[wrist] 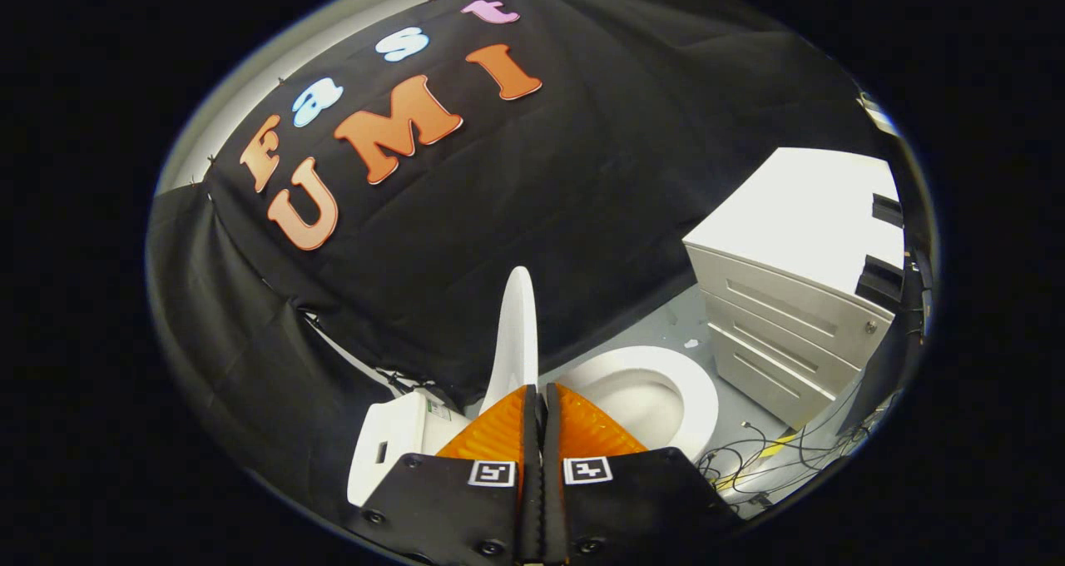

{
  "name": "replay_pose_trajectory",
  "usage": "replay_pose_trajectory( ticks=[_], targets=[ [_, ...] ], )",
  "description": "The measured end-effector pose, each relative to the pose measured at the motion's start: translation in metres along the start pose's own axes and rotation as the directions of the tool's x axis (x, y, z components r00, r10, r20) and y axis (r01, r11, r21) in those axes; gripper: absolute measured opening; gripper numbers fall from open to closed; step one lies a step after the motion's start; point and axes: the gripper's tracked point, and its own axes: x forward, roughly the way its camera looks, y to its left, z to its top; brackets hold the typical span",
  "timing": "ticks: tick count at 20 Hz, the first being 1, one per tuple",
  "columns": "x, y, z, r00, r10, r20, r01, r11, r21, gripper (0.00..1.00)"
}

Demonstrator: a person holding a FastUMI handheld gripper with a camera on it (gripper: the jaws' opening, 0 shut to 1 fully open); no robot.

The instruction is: Open the toilet lid.

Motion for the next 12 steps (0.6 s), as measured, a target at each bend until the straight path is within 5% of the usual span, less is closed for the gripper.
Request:
replay_pose_trajectory(
  ticks=[12],
  targets=[
    [-0.027,0.127,-0.015,0.993,0.107,0.042,-0.101,0.988,-0.118,0.08]
  ],
)
